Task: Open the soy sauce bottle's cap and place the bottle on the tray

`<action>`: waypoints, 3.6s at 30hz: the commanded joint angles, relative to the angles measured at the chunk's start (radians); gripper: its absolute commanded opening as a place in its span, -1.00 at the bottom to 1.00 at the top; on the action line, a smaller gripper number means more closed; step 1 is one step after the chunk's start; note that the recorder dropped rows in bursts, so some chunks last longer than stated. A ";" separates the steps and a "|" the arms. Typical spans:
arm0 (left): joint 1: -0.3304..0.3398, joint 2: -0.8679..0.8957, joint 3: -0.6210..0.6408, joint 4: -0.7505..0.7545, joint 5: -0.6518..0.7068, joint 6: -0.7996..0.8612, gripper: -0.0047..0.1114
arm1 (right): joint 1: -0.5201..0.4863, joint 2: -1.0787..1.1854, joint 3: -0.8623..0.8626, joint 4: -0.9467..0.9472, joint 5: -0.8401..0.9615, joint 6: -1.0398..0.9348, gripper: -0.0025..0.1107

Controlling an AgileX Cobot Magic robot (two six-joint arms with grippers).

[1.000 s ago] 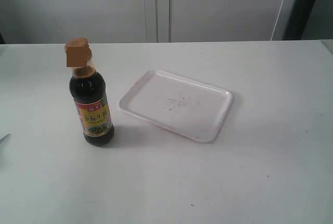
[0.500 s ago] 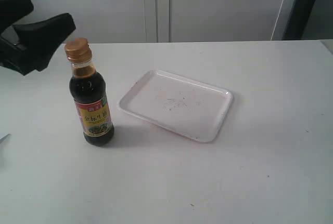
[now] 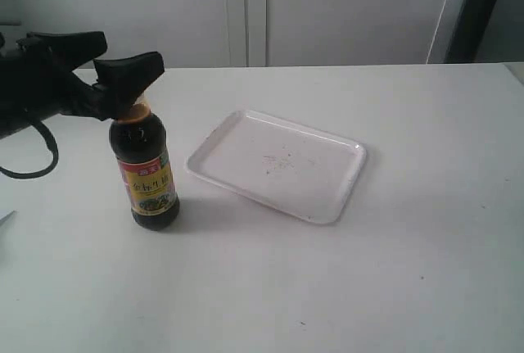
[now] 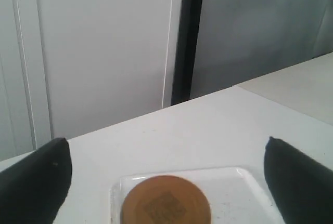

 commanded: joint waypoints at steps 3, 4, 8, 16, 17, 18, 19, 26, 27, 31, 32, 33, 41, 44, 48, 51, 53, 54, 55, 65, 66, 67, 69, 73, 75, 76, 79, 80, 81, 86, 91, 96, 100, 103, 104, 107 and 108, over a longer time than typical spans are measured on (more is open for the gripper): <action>-0.005 0.082 -0.003 0.002 -0.025 0.055 0.89 | -0.002 -0.006 0.005 -0.009 -0.004 0.005 -0.96; -0.005 0.092 -0.003 0.009 -0.025 0.058 0.89 | -0.002 -0.006 0.005 -0.009 -0.004 0.005 -0.96; -0.005 0.132 -0.003 0.012 -0.027 0.083 0.89 | -0.002 -0.006 0.005 -0.009 -0.004 0.005 -0.96; -0.005 0.204 0.021 0.037 -0.067 0.135 0.89 | -0.002 -0.006 0.005 -0.007 -0.004 0.005 -0.96; -0.005 0.214 0.024 0.034 -0.072 0.145 0.89 | -0.002 -0.006 0.005 -0.007 -0.004 0.005 -0.96; -0.005 0.223 0.026 0.030 -0.072 0.147 0.89 | -0.002 -0.006 0.005 -0.007 -0.004 0.005 -0.96; -0.005 0.232 0.028 0.022 -0.072 0.152 0.89 | -0.002 -0.006 0.005 -0.007 -0.004 0.005 -0.96; -0.005 0.299 0.032 -0.013 -0.094 0.205 0.89 | -0.002 -0.006 0.005 -0.007 -0.004 0.005 -0.96; -0.005 0.308 0.032 -0.021 -0.094 0.210 0.89 | -0.002 -0.006 0.005 -0.007 -0.004 0.005 -0.96; -0.005 0.342 0.032 -0.040 -0.148 0.266 0.89 | -0.002 -0.006 0.005 -0.007 -0.004 0.005 -0.96; -0.005 0.351 0.032 -0.045 -0.157 0.278 0.89 | -0.002 -0.006 0.005 -0.007 -0.004 0.005 -0.96; -0.005 0.360 0.030 -0.045 -0.157 0.278 0.89 | -0.002 -0.006 0.005 -0.007 -0.004 0.005 -0.96; -0.005 0.415 0.030 -0.072 -0.157 0.330 0.89 | -0.002 -0.006 0.005 -0.007 -0.004 0.005 -0.96; -0.005 0.430 0.030 -0.074 -0.157 0.346 0.89 | -0.002 -0.006 0.005 -0.007 -0.004 0.005 -0.96; -0.005 0.450 0.028 -0.076 -0.157 0.361 0.85 | -0.002 -0.006 0.005 -0.007 -0.004 0.005 -0.96; -0.005 0.457 0.028 -0.080 -0.157 0.367 0.63 | -0.002 -0.006 0.005 -0.007 -0.004 0.005 -0.96; -0.005 0.461 0.028 -0.074 -0.157 0.367 0.42 | -0.002 -0.006 0.005 -0.007 -0.004 0.005 -0.96; -0.005 0.462 0.028 -0.074 -0.157 0.372 0.32 | -0.002 -0.006 0.005 -0.007 -0.004 0.005 -0.96; -0.005 0.462 0.028 -0.070 -0.157 0.377 0.20 | -0.002 -0.006 0.005 -0.007 -0.004 0.005 -0.96; -0.005 0.463 0.030 -0.027 -0.157 0.435 -0.92 | -0.002 -0.006 0.005 -0.007 -0.004 0.005 -0.96; -0.005 0.463 0.030 -0.024 -0.157 0.435 -0.92 | -0.002 -0.006 0.005 -0.007 -0.004 0.005 -0.96; -0.005 0.463 0.030 -0.019 -0.157 0.435 -0.92 | -0.002 -0.006 0.005 -0.007 -0.004 0.005 -0.96; -0.005 0.463 0.030 -0.004 -0.157 0.435 -0.92 | -0.002 -0.006 0.005 -0.007 -0.004 0.005 -0.96; -0.005 0.463 0.030 0.003 -0.157 0.435 -0.92 | -0.002 -0.006 0.005 -0.007 -0.004 0.005 -0.96; -0.005 0.463 0.030 0.003 -0.157 0.435 -0.92 | -0.002 -0.006 0.005 -0.007 -0.004 0.005 -0.96; -0.005 0.463 0.030 0.003 -0.157 0.432 -0.92 | -0.002 -0.006 0.005 -0.007 -0.004 0.005 -0.96; -0.005 0.463 0.030 0.006 -0.157 0.432 -0.92 | -0.002 -0.006 0.005 -0.007 -0.004 0.005 -0.96; -0.005 0.463 0.030 0.006 -0.157 0.432 -0.92 | -0.002 -0.006 0.005 -0.007 -0.004 0.005 -0.96; -0.005 0.463 0.030 0.006 -0.157 0.432 -0.92 | -0.002 -0.006 0.005 -0.007 -0.004 0.005 -0.96; -0.005 0.463 0.030 0.006 -0.157 0.432 -0.92 | -0.002 -0.006 0.005 -0.066 -0.030 0.003 -0.96; -0.005 0.463 0.030 0.006 -0.157 0.432 -0.92 | -0.002 -0.006 0.005 -0.083 -0.111 0.001 -0.96; -0.005 0.463 0.030 0.006 -0.157 0.434 -0.92 | -0.002 -0.006 0.005 -0.080 -0.240 0.011 -0.96; -0.005 0.463 0.030 0.006 -0.157 0.436 -0.92 | -0.002 -0.006 0.005 -0.041 -0.354 0.050 -0.96; -0.005 0.463 0.030 0.006 -0.157 0.436 -0.92 | -0.002 -0.006 0.005 0.008 -0.408 0.189 -0.96; -0.005 0.463 0.030 0.006 -0.157 0.436 -0.92 | -0.002 -0.006 0.005 0.008 -0.434 0.191 -0.96; -0.005 0.463 0.030 0.006 -0.157 0.436 -0.92 | -0.002 -0.006 0.005 0.008 -0.520 0.191 -0.96; -0.005 0.463 0.030 0.006 -0.157 0.436 -0.92 | -0.002 -0.006 -0.018 0.008 -0.527 0.191 -0.96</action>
